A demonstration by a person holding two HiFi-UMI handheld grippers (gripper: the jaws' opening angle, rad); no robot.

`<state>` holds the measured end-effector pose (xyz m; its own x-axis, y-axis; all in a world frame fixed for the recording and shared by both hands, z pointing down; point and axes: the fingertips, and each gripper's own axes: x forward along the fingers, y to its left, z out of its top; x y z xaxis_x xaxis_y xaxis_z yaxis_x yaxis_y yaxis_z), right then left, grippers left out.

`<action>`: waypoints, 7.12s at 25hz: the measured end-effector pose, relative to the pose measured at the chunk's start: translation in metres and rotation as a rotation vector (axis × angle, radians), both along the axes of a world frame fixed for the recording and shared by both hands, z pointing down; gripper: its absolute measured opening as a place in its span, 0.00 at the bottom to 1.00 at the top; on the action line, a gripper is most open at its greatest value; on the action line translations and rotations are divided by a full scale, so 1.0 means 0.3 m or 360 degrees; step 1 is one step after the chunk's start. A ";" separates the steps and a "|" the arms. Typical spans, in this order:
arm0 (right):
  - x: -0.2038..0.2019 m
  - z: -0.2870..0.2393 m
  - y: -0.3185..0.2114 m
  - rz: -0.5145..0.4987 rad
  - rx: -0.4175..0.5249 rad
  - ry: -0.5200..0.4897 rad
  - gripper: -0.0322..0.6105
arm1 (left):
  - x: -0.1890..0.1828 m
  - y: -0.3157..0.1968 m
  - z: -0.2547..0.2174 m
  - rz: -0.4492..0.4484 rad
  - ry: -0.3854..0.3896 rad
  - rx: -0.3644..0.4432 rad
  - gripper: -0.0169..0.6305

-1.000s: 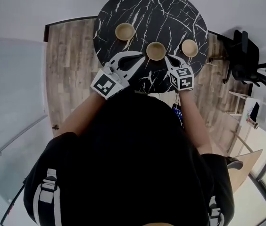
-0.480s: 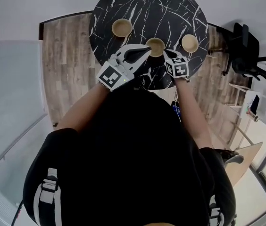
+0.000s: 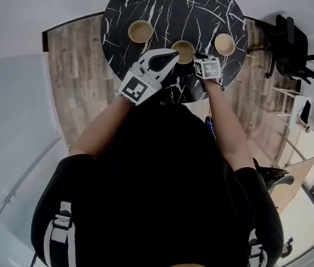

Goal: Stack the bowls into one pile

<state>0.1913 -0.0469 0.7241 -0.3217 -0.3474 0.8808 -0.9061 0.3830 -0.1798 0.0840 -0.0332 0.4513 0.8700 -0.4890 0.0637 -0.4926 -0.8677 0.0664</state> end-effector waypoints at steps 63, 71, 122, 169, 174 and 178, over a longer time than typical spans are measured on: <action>-0.443 -0.077 -0.392 -0.0118 -0.0272 -0.0101 0.07 | -0.446 -0.204 0.084 -0.0148 -0.0080 -0.0056 0.03; -0.573 -0.070 -0.455 -0.0184 -0.0276 -0.0122 0.07 | -0.526 -0.237 0.095 -0.0216 -0.0086 -0.0068 0.03; -0.540 -0.254 -0.464 -0.0068 -0.0046 -0.0326 0.26 | -0.339 -0.228 0.078 -0.0001 -0.0141 -0.0004 0.03; 0.722 -0.073 -0.244 0.0089 -0.0065 -0.0150 0.26 | 0.693 -0.125 0.020 0.0056 -0.0153 0.0039 0.03; 0.727 -0.015 -0.232 0.0068 -0.0125 -0.0131 0.27 | 0.701 -0.127 0.029 0.0032 -0.0133 0.0015 0.03; 0.726 0.031 -0.226 0.0076 -0.0171 -0.0111 0.27 | 0.694 -0.131 0.040 0.0012 -0.0106 -0.0001 0.03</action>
<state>0.4090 -0.1148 0.7335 -0.3686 -0.2689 0.8898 -0.9067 0.3149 -0.2805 0.2921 -0.0725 0.4633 0.8675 -0.4821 0.1222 -0.4892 -0.8715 0.0342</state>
